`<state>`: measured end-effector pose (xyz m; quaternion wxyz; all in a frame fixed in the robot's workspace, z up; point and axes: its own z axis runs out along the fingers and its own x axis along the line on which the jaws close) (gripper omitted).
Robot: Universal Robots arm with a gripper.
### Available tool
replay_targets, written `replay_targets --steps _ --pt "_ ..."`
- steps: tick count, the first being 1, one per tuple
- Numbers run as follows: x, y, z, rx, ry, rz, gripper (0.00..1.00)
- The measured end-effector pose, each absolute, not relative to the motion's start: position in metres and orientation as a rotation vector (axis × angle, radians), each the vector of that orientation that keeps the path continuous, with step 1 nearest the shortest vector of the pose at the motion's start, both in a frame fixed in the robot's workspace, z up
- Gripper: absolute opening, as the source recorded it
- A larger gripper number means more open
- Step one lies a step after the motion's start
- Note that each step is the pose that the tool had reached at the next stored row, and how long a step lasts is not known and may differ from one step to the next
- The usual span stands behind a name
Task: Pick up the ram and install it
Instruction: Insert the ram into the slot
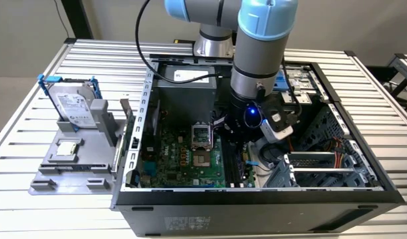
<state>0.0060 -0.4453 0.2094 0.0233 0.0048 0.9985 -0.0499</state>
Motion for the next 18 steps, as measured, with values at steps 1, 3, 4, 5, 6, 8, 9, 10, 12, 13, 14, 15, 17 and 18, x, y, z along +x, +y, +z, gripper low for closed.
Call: replay_targets --steps 1,3,4,5,6,8,9,10,12,13,14,15,17,18 --pt "0.0060 -0.4454 0.2090 0.017 3.090 -0.155 0.00" --pt "0.0060 -0.4452 0.2089 0.019 3.090 -0.155 0.00" --pt "0.0060 -0.4452 0.2089 0.021 3.089 -0.155 0.00" --pt "0.0060 -0.4450 0.2089 0.022 3.089 -0.155 0.00" --pt "0.0060 -0.4448 0.2089 0.023 3.088 -0.155 0.00" --pt "0.0060 -0.4445 0.2090 0.026 3.088 -0.155 0.00" --pt "0.0060 -0.4445 0.2090 0.028 3.087 -0.155 0.00" --pt "0.0060 -0.4444 0.2090 0.030 3.087 -0.155 0.00" --pt "0.0060 -0.4443 0.2090 0.039 3.087 -0.155 0.00" --pt "0.0060 -0.4443 0.2090 0.046 3.087 -0.155 0.00" --pt "0.0060 -0.4442 0.2088 0.053 3.087 -0.154 0.00" --pt "0.0060 -0.4441 0.2087 0.062 3.087 -0.154 0.00" --pt "0.0060 -0.4442 0.2088 0.074 3.086 -0.155 0.00" --pt "0.0060 -0.4442 0.2088 0.075 3.086 -0.155 0.00"
